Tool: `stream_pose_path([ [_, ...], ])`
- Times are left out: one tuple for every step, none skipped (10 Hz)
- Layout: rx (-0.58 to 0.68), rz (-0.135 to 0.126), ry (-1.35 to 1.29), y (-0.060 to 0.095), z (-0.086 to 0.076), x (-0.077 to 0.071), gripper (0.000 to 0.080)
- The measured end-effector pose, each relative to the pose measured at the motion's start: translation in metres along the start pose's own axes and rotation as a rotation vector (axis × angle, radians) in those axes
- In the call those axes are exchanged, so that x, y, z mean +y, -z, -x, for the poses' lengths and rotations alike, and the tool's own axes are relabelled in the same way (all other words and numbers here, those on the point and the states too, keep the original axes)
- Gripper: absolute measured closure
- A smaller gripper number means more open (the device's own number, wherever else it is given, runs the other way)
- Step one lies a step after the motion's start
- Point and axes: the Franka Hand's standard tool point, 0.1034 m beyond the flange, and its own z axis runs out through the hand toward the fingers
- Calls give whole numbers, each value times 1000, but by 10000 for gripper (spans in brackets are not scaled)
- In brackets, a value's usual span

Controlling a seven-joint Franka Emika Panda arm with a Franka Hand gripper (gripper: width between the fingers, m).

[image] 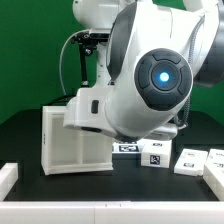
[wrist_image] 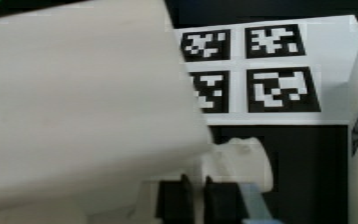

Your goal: Assemble cabinet

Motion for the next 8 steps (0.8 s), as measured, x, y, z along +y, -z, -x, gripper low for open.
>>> stream_pose_path([
  [10,-2,12,2,-1,1,772],
  [22,-3,11,4,-2,2,772],
  [19,-2,12,4,-2,2,772],
  [19,2,21,4,-2,2,772],
  [17,5,36,5,-2,2,772],
  [-2,0,31,1,0,5,772],
  [-5,-1,74,2,1,8,687],
  [-1,-3,128,3,1,10,504],
])
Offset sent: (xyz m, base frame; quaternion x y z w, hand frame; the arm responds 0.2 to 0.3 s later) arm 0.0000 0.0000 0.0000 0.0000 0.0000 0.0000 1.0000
